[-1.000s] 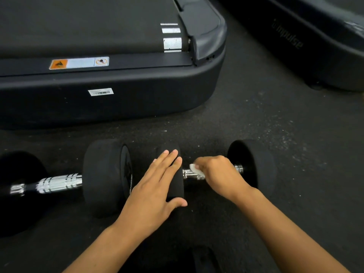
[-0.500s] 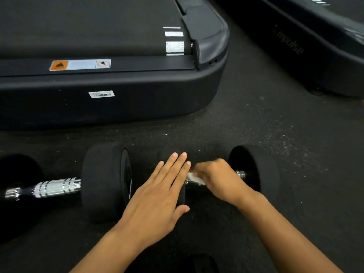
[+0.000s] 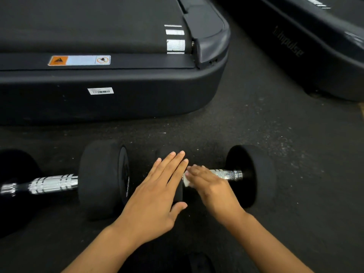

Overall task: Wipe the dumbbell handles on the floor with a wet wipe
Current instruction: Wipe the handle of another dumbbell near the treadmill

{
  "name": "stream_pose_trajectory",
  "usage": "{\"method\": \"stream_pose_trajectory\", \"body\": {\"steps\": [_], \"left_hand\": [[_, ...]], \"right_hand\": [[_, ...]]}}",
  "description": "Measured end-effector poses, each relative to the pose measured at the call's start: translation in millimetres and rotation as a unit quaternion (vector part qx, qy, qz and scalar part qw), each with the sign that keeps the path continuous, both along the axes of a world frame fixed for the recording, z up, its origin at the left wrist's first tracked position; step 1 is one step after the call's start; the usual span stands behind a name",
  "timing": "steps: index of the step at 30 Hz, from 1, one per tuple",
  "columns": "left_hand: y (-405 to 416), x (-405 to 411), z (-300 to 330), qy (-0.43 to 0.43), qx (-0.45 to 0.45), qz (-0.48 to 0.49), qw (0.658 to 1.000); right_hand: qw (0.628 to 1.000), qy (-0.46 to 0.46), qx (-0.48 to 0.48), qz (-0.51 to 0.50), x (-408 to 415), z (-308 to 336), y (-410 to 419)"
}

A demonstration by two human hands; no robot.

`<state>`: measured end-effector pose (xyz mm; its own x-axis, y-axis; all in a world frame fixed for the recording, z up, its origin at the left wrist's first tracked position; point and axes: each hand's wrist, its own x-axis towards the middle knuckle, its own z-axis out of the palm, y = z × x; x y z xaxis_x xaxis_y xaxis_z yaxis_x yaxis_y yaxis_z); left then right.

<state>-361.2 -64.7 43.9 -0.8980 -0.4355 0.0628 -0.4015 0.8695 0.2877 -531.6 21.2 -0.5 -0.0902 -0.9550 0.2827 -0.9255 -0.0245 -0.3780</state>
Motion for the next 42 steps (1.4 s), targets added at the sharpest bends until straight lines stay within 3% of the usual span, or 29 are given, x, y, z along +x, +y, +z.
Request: {"method": "stream_pose_trajectory", "body": {"steps": [6, 10, 14, 18, 22, 26, 30, 34, 38, 42], "left_hand": [[-1, -1, -2, 0.01, 0.005, -0.001, 1.0], [-1, 0, -3, -0.001, 0.009, 0.0, 1.0], [0, -1, -4, 0.003, 0.01, 0.012, 1.0], [0, -1, -4, 0.004, -0.001, 0.017, 1.0], [0, -2, -5, 0.013, 0.002, 0.017, 1.0], [-1, -2, -5, 0.001, -0.009, 0.02, 1.0], [-1, -3, -5, 0.012, -0.002, 0.026, 1.0], [-2, -2, -6, 0.01, -0.002, 0.022, 1.0], [-2, -3, -7, 0.014, 0.005, 0.021, 1.0], [-3, -2, -7, 0.004, 0.0, 0.016, 1.0]], "right_hand": [[0.998, 0.013, -0.053, -0.031, -10, -10, 1], [0.997, 0.046, -0.048, 0.037, -10, -19, 14], [0.997, 0.021, -0.064, -0.038, -2, -15, 0], [0.997, 0.044, -0.063, 0.022, 2, -21, 8], [0.997, 0.038, -0.052, -0.032, -4, -15, -2], [0.996, 0.063, -0.046, 0.043, -5, -16, 6], [0.998, 0.015, -0.065, -0.012, -8, -17, 2], [0.995, 0.066, -0.049, 0.062, -7, -19, 11], [0.997, 0.013, -0.07, -0.005, -11, -15, 8], [0.999, 0.022, -0.046, 0.007, -15, -11, 14]]}}
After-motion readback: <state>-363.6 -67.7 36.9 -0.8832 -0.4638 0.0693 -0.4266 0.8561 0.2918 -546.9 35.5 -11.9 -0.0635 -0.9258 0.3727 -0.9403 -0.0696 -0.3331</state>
